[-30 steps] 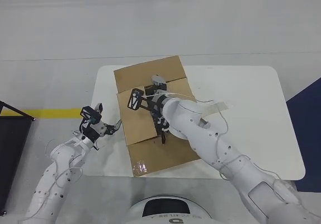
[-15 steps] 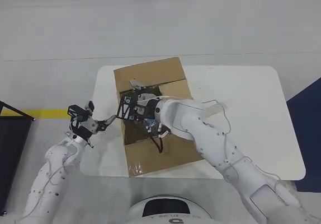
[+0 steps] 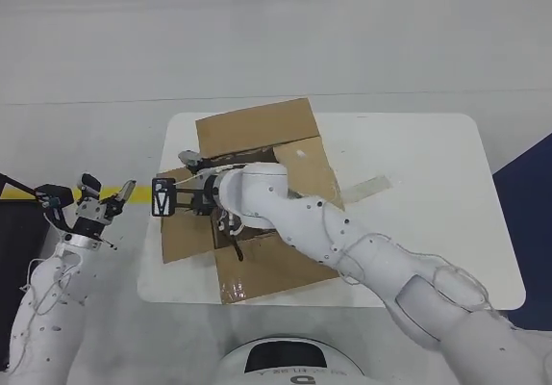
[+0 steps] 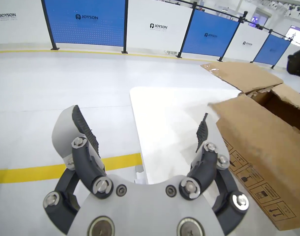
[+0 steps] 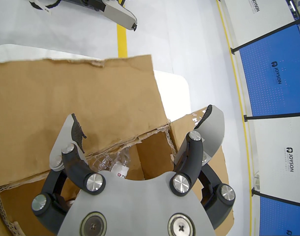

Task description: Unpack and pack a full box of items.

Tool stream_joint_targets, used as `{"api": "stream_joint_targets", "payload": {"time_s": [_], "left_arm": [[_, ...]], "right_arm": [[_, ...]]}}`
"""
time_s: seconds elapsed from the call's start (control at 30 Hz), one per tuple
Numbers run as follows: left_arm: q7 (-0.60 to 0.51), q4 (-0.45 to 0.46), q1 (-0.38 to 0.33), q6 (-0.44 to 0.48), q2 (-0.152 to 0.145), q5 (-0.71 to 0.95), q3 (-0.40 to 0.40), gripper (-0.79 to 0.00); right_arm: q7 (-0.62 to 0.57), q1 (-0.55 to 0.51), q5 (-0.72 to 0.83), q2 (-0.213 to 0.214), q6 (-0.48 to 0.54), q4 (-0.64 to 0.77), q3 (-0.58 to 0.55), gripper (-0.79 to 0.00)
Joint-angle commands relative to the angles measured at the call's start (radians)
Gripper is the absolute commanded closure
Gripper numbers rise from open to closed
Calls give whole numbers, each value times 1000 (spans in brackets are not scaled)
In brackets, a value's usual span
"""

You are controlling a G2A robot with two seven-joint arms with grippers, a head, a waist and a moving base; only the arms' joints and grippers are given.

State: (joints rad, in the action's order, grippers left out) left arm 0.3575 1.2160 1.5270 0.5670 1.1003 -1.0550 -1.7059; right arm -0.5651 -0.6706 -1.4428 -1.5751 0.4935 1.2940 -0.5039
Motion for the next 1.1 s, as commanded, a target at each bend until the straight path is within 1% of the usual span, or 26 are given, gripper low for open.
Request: {"api": "stream_joint_targets", "payload": {"time_s": [0.0,0.03,0.1,0.17,0.23,0.27,0.37,0.4,0.43,0.5,0.6,0.67,0.7,0.77,0.93,1.0,1.07], "left_arm": [[0,6,-2,-9,-1,-10,-2,-785],[2,18,-1,-10,-1,-15,-5,-785],[10,61,10,-13,-4,-30,-18,-785],[15,125,33,-13,-7,-43,-36,-785],[13,213,65,-11,-9,-56,-51,-785],[11,271,84,-5,-9,-65,-55,-785],[-17,434,140,-6,-10,-108,-52,-785],[-29,485,156,-13,-10,-133,-45,-785],[-40,543,168,-15,-9,-164,-28,-785],[-62,628,185,-24,-7,-221,13,-785],[-100,712,185,-30,-4,-304,93,-785],[-137,735,167,-39,-1,-361,158,-785],[-156,736,154,-51,1,-386,192,-785],[-199,721,117,-63,6,-432,262,-785],[-264,627,10,-124,22,-518,397,-785],[-273,602,-23,-151,28,-544,430,-785],[-275,586,-41,-183,31,-582,454,-785]], "right_arm": [[19,6,16,1,-7,-6,-30,-785],[35,-1,16,8,-14,12,-54,-785],[68,-46,-4,35,-29,84,-123,-785],[94,-134,-45,76,-32,194,-217,-785],[109,-262,-106,122,-36,334,-331,-785],[122,-335,-131,143,-36,407,-395,-785],[180,-552,-193,193,-41,586,-574,-785],[213,-617,-201,205,-44,628,-631,-785],[250,-680,-204,215,-67,662,-694,-785],[343,-801,-184,230,-111,707,-807,-785],[473,-950,-113,241,-200,715,-958,-785],[511,-1013,-63,243,-253,701,-1026,-785],[512,-1033,-51,244,-274,690,-1051,-785],[489,-1048,-10,246,-268,657,-1086,-785],[397,-1017,80,256,-191,547,-1146,-785],[336,-994,77,260,-172,520,-1142,-785],[279,-968,56,262,-161,504,-1124,-785]]}}
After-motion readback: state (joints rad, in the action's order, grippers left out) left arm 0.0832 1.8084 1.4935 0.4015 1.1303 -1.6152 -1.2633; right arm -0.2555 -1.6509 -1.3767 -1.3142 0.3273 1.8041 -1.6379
